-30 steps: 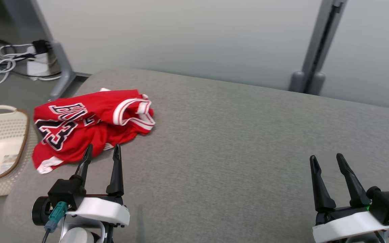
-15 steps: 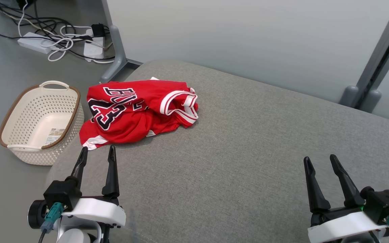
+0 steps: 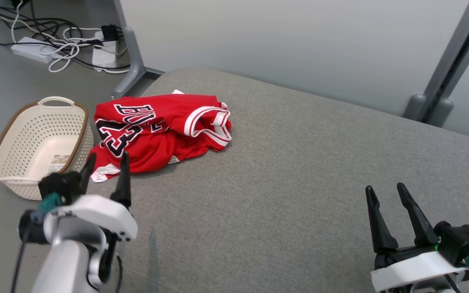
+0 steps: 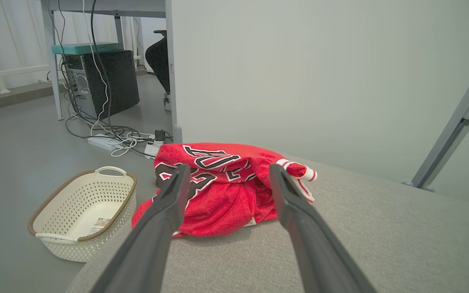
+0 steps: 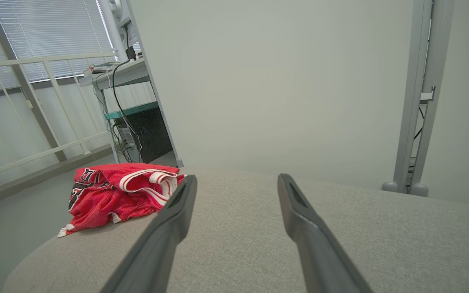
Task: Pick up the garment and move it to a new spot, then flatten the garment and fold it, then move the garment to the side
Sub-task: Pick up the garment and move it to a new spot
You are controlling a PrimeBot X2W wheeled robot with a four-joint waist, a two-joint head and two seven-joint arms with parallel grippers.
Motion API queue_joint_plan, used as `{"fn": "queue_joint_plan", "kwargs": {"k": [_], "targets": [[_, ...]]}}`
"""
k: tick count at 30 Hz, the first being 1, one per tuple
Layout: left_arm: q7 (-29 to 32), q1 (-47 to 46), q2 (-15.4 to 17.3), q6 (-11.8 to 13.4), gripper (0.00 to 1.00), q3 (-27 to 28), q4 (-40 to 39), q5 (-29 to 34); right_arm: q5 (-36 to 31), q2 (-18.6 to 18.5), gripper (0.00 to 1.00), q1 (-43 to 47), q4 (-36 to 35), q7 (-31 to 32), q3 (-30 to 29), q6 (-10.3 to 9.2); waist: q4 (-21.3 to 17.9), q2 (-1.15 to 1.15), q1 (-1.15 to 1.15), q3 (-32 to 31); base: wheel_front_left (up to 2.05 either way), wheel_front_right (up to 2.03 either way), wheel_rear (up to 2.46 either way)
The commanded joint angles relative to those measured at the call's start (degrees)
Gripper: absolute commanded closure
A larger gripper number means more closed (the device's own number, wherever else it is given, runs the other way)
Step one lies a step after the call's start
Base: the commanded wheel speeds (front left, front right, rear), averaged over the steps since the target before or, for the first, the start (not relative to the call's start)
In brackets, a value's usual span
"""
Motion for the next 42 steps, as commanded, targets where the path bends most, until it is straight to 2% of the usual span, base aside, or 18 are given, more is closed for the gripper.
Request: {"fn": "queue_joint_plan", "kwargs": {"k": [1,8,16,23,24,26,32,40,41,42], "targets": [[1.53,-1.65,0.80,-0.34,0.00,0.43,0.26,-0.51,0.26,-0.40,0.00,-0.60,-0.30,0.13,0.04,0.13,-0.70,0.00,0.00,0.35,0.00,0.00,0.00],[16.95,-12.05,5.36,-1.81,0.00,1.91,4.09,-4.33,-0.38,-1.20,0.00,-2.51,-1.60,1.18,0.03,0.13,-4.54,0.00,0.00,3.79,0.00,0.00,0.00],[26.91,-24.46,9.67,-3.45,0.00,3.30,14.42,-7.35,-1.28,-1.88,0.00,-5.86,-3.80,2.53,0.45,0.12,-9.98,0.00,0.00,9.84,0.00,0.00,0.00],[30.12,-32.89,13.57,-4.70,0.00,3.85,23.31,-8.04,-1.95,-1.81,0.00,-9.14,-4.74,2.79,1.09,0.13,-14.97,0.00,0.00,15.10,0.00,0.00,0.00],[31.43,-34.71,14.99,-5.39,0.00,3.90,26.41,-8.56,-2.13,-1.62,0.00,-9.94,-4.67,2.65,1.58,0.12,-16.76,0.00,0.00,16.31,0.00,0.00,0.00],[32.35,-35.57,15.52,-5.69,0.00,4.18,28.25,-9.31,-2.18,-1.56,0.00,-10.29,-4.58,2.47,1.46,0.13,-17.51,0.00,0.00,16.77,0.00,0.00,0.00],[36.25,-37.16,20.36,-6.91,0.00,3.62,38.29,-9.52,-2.27,-1.63,0.00,-11.41,-4.28,1.40,0.15,0.13,-22.33,0.00,0.00,18.51,0.00,0.00,0.00],[36.85,-35.61,21.87,-7.85,0.00,3.63,44.38,-11.21,-2.16,-1.24,0.00,-11.33,-4.42,0.98,0.59,0.12,-24.65,0.00,0.00,19.94,0.00,0.00,0.00],[36.69,-35.57,21.86,-7.85,0.17,3.45,44.78,-11.31,-2.20,-1.23,0.00,-11.31,-4.40,0.88,0.55,0.13,-24.71,0.00,0.00,20.11,0.00,0.00,0.00],[36.40,-35.60,22.03,-7.91,0.47,3.24,45.07,-11.50,-2.24,-1.24,0.00,-11.35,-4.36,0.80,0.54,0.12,-24.76,0.00,0.00,20.29,0.00,0.00,0.00]]}}
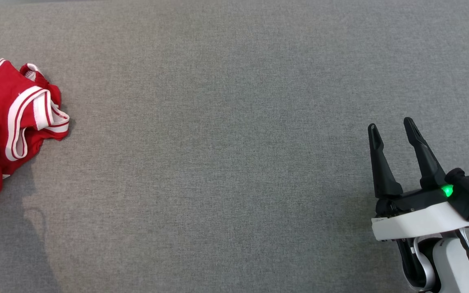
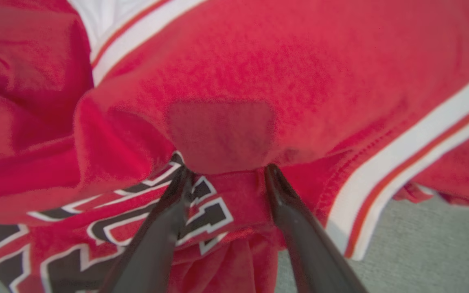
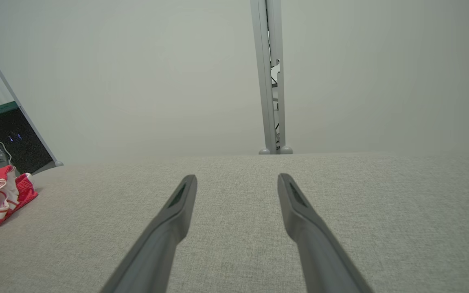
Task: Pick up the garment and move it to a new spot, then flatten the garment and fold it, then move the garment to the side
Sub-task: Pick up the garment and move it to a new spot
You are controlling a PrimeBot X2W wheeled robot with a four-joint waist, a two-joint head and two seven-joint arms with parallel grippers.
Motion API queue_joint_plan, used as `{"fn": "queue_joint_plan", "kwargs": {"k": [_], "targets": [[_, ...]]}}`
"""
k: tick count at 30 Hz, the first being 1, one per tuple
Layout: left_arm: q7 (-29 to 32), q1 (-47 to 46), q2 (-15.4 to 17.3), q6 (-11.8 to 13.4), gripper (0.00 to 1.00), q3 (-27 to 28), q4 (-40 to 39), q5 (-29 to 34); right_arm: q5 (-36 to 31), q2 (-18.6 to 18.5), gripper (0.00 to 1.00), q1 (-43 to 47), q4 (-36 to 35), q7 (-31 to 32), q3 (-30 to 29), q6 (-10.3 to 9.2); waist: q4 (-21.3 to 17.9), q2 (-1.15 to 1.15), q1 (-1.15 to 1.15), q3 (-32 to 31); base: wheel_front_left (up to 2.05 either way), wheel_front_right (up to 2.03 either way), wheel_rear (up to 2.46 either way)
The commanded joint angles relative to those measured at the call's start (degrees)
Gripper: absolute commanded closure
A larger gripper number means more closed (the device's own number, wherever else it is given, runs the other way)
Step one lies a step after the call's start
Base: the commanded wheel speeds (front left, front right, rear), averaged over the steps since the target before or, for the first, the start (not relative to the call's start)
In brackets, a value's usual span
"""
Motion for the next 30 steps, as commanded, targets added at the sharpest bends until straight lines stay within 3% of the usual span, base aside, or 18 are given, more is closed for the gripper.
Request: {"fn": "queue_joint_plan", "kwargs": {"k": [1,2,14,30], "targets": [[-0.61,0.24,0.33,-0.16,0.78,-0.46,0.49,-0.33,-0.44,-0.21,0.00,-0.50,0.15,-0.42,-0.14,0.11,-0.16,0.00,0.00,0.39,0.00,0.00,0.00],[-1.30,0.10,0.43,-0.24,1.00,-0.57,0.53,-0.39,-0.48,-0.20,0.00,-0.62,0.20,-0.46,-0.18,0.11,-0.14,0.00,0.00,0.51,0.00,0.00,0.00],[-6.19,-0.65,0.70,-0.52,1.00,-5.73,-0.62,-0.09,0.08,-0.08,0.00,0.26,1.68,-1.37,-0.06,0.11,0.81,0.00,0.00,-3.37,0.00,0.00,0.00],[-6.08,-1.50,3.14,-0.49,1.00,-18.55,-18.65,-4.51,1.79,0.12,0.00,5.06,2.54,-2.27,-2.84,0.11,-0.04,0.00,0.00,-13.46,0.00,0.00,0.00]]}}
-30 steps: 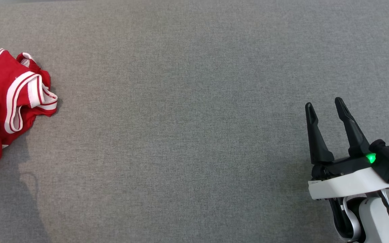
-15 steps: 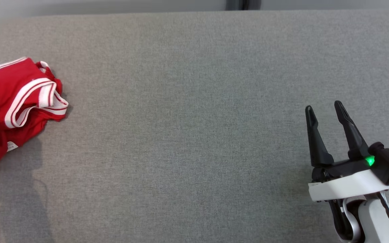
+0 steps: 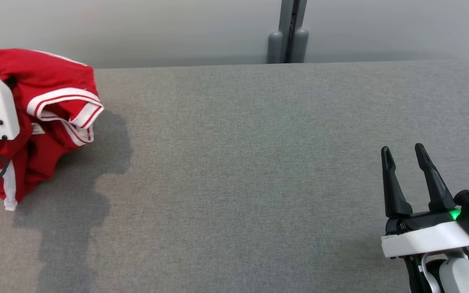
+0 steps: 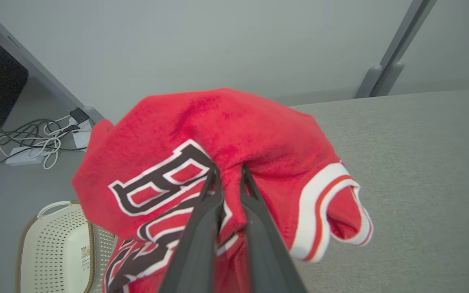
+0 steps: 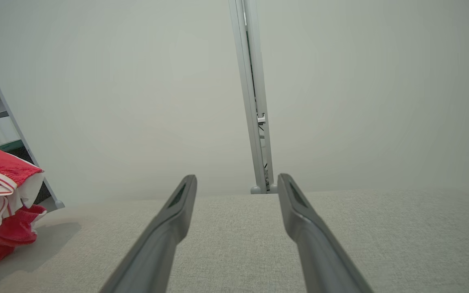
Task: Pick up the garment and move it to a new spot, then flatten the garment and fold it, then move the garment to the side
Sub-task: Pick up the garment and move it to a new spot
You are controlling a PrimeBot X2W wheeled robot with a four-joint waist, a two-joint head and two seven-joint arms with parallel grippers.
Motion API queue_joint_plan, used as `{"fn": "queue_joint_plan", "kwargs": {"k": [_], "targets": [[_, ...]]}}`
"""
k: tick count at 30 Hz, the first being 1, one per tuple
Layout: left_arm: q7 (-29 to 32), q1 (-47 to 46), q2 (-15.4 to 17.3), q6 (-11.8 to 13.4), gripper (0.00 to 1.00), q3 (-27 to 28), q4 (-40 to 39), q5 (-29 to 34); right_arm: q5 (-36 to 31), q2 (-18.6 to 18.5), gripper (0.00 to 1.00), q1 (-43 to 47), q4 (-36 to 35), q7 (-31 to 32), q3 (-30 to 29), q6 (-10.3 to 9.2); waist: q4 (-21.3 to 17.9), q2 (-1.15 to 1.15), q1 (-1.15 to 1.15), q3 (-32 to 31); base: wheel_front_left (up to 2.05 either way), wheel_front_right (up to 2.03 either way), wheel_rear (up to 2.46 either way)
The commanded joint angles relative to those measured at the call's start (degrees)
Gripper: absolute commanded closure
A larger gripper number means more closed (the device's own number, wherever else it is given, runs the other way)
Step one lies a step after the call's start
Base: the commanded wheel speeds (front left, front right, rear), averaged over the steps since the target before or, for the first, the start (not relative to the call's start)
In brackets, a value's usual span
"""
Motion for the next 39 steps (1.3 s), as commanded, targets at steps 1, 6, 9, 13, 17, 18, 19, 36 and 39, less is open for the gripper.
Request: {"fn": "queue_joint_plan", "kwargs": {"k": [1,6,9,13,17,18,19,36,39], "targets": [[0.09,-1.15,-0.12,-0.03,1.00,-0.44,-1.30,-0.18,0.30,-0.36,0.00,0.56,-0.16,-0.26,-0.12,0.11,-0.92,0.00,0.00,-0.90,0.00,0.00,0.00],[1.59,-1.07,-1.23,-0.03,1.00,-3.23,-10.30,-0.86,0.90,-0.19,0.00,0.73,0.12,-0.22,0.20,0.11,-3.17,0.00,0.00,-2.10,0.00,0.00,0.00],[2.24,-0.44,-2.77,0.10,1.00,-3.89,-15.60,-1.69,1.01,0.00,0.00,0.86,0.30,-0.45,0.19,0.11,-4.86,0.00,0.00,-2.67,0.00,0.00,0.00],[3.28,0.24,-5.39,0.48,1.00,-4.19,-22.16,-3.72,1.22,0.13,0.00,0.94,0.34,-0.65,-0.04,0.11,-7.43,0.00,0.00,-3.13,0.00,0.00,0.00],[3.68,0.51,-7.78,1.58,1.00,-4.51,-28.40,-5.13,1.44,0.15,0.00,1.12,0.34,-0.76,-0.17,0.11,-9.69,0.00,0.00,-3.01,0.00,0.00,0.00],[3.79,0.74,-8.14,1.83,1.00,-4.79,-29.79,-5.06,1.37,0.19,0.00,1.25,0.26,-0.82,-0.27,0.11,-10.12,0.00,0.00,-2.83,0.00,0.00,0.00],[3.86,1.29,-8.60,2.08,1.00,-5.10,-31.09,-5.16,1.36,0.25,0.00,1.38,0.19,-0.89,-0.35,0.11,-10.49,0.00,0.00,-2.70,0.00,0.00,0.00],[-9.79,22.37,-17.73,4.10,1.00,-14.07,-29.54,-3.24,1.23,0.09,0.00,1.75,0.92,-1.31,-0.15,0.11,-10.93,0.00,0.00,-0.66,0.00,0.00,0.00],[-11.89,23.49,-19.01,3.90,1.00,-15.41,-27.06,-2.35,1.06,-0.03,0.00,1.61,0.94,-1.03,-0.03,0.11,-10.30,0.00,0.00,-0.66,0.00,0.00,0.00]]}}
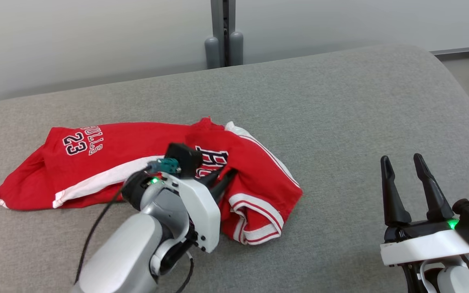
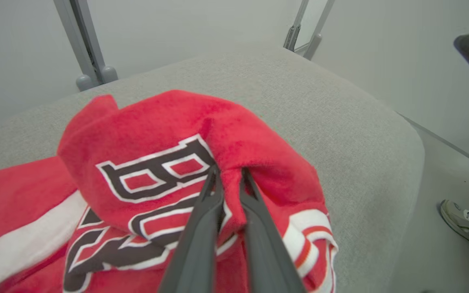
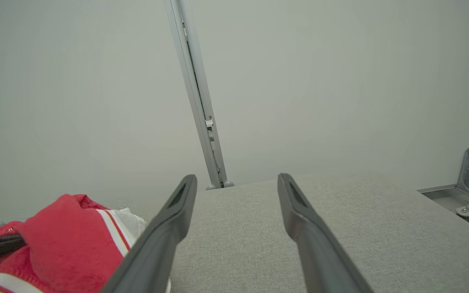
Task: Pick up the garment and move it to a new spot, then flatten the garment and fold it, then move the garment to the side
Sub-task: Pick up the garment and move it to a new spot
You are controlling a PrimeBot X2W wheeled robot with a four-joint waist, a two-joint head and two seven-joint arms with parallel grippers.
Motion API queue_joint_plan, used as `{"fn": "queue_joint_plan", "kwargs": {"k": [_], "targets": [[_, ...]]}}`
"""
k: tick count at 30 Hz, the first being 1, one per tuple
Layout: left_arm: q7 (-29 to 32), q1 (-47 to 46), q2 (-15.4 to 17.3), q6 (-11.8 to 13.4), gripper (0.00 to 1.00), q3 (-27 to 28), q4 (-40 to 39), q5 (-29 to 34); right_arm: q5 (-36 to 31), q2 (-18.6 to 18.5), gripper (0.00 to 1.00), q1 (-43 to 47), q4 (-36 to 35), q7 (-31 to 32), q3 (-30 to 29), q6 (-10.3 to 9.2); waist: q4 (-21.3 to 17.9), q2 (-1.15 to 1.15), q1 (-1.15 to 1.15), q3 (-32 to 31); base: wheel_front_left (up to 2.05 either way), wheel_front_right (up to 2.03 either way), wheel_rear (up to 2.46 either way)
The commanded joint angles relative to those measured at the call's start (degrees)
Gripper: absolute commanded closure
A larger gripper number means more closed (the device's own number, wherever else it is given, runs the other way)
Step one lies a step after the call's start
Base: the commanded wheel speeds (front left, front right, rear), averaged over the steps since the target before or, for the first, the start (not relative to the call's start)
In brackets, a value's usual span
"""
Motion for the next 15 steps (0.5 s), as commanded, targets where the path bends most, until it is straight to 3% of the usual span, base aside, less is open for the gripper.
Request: {"fn": "queue_joint_plan", "kwargs": {"k": [1,2,3,4,10,15], "targets": [[-1.24,0.38,-0.21,-0.28,1.00,-0.40,0.99,0.79,-0.31,-0.47,0.00,-0.08,0.09,0.22,0.10,0.11,0.62,0.00,0.00,-0.07,0.00,0.00,0.00],[-2.30,0.49,-0.81,-0.32,0.99,-0.77,1.99,1.20,-0.38,-0.59,0.00,-0.16,0.01,0.44,0.24,0.11,0.93,0.00,0.00,-0.07,0.00,0.00,0.00],[-3.12,0.52,-1.23,-0.44,0.26,-1.24,3.01,1.63,-0.42,-0.71,0.00,-0.25,-0.06,0.44,0.27,0.11,1.26,0.00,0.00,-0.05,0.00,0.00,0.00],[-3.75,0.36,-1.66,-0.56,0.00,-1.67,4.00,1.93,-0.43,-0.78,0.00,-0.36,-0.13,0.64,0.32,0.11,1.57,0.00,0.00,-0.07,0.00,0.00,0.00],[-8.25,-0.78,-3.07,-1.21,0.00,-1.88,5.19,2.35,-0.63,-0.85,0.00,0.12,-0.52,1.12,0.49,0.11,3.23,0.00,0.00,-0.55,0.00,0.00,0.00],[-11.02,-0.45,-1.85,0.52,0.00,-0.42,2.57,3.33,-0.76,-0.65,0.00,0.84,-0.87,1.30,0.38,0.11,4.10,0.00,0.00,-1.15,0.00,0.00,0.00]]}}
